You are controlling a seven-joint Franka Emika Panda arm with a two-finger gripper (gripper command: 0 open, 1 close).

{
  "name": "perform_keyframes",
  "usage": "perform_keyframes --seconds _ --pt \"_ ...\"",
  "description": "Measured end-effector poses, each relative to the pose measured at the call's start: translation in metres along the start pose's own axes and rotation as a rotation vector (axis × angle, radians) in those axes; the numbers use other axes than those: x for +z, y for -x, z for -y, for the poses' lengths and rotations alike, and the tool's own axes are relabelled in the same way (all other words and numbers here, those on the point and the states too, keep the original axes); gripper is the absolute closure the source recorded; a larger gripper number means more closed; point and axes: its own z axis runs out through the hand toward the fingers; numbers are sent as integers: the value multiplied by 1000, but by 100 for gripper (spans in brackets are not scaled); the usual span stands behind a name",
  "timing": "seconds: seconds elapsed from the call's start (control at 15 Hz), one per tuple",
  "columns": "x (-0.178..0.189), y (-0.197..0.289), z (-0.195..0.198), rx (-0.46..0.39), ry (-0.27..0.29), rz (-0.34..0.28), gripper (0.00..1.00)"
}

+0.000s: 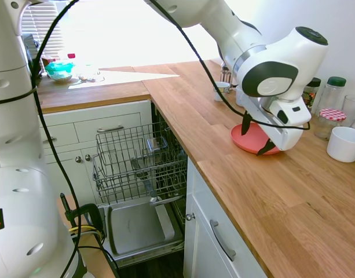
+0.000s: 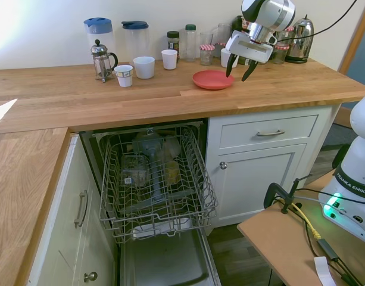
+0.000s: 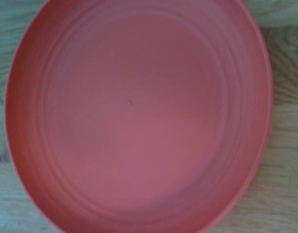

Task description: Put the plate in the dishwasher

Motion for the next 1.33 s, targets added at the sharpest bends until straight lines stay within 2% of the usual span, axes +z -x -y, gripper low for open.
perform_keyframes --seconds 0.13,0.2,0.53,0.87,1.33 --pt "2 -6 7 14 -18 4 0" --pt "4 -8 9 23 -27 6 100" --pt "12 -33 2 61 -58 6 100" --pt "25 -43 6 74 -65 5 100" --pt "38 -35 18 52 -62 10 100"
